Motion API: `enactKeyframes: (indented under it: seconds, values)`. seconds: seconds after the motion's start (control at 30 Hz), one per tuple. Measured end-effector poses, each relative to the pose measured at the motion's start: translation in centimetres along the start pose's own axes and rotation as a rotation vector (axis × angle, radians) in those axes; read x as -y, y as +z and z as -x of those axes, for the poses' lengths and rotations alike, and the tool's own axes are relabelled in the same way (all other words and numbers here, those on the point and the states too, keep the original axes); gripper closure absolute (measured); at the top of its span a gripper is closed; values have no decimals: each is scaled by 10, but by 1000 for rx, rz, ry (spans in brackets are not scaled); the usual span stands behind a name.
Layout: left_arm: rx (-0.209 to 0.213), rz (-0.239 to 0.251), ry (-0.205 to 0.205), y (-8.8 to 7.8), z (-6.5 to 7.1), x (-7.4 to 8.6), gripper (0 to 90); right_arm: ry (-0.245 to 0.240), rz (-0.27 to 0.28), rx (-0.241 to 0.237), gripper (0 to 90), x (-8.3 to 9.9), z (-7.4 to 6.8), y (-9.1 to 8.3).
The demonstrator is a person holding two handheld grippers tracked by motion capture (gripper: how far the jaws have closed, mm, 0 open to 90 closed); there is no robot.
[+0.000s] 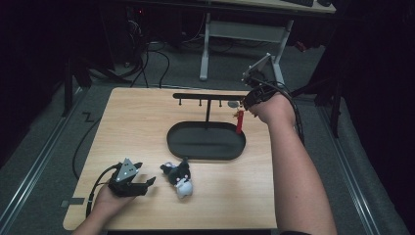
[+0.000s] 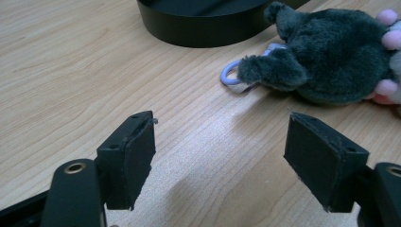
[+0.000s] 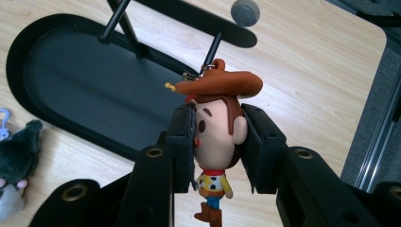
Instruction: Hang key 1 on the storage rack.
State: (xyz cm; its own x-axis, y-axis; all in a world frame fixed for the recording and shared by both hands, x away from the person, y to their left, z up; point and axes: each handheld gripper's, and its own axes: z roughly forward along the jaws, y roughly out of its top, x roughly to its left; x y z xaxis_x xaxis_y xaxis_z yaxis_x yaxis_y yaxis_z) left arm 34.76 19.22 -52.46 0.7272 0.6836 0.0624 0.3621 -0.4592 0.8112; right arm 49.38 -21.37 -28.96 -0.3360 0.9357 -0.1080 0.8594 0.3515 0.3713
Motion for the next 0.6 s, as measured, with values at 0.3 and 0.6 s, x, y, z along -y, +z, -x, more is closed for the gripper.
enactKeyframes:
  seconds: [0.3,0.6]
  values:
    - [-2,3,-4,0,-1,1,256,33,-2,7,672,3,7,11]
    - [2,0,2,1,0,0,256,42,-53,-26,670,20,7,43]
